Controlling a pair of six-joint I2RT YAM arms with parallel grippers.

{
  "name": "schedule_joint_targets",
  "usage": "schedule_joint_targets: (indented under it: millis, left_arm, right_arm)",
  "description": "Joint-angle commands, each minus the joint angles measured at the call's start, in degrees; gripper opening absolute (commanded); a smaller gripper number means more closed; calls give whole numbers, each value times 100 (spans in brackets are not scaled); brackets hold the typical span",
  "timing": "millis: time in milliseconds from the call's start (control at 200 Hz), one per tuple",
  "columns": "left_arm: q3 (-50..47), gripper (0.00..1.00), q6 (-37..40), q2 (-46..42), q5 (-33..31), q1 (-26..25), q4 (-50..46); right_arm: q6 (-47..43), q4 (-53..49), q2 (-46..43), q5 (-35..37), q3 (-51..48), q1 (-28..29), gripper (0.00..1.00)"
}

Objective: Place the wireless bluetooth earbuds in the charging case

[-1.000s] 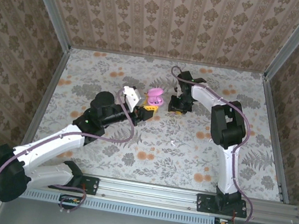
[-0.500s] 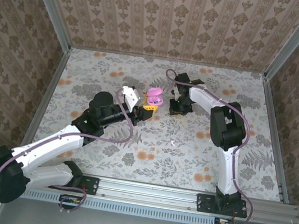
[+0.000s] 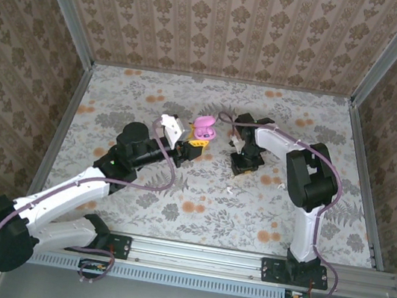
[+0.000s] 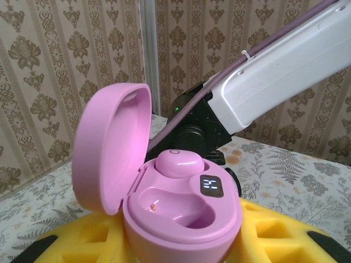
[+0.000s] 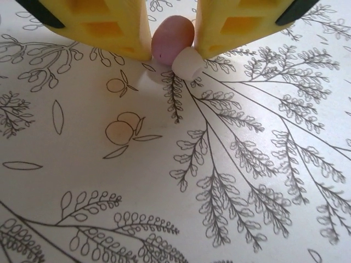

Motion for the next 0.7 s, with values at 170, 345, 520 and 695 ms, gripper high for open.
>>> schedule_joint_targets:
  millis: [170,345,520,695]
  left_arm:
    - [-17,38,80,-150,32,42,30]
    - [-15,38,116,-154,2,48,16]
    - [2,38,117,-100,16,52,54]
    - [22,38,121,-114,27,60,63]
  right_arm:
    - [319,-201,-488,618,-86,-29,40]
    - [860,-11,-1108,188,-358,-24,43]
    - [1742,625,-1620,-358,-861,-43,43]
    - [2599,1155,-1664,-860,-1308,-40,42]
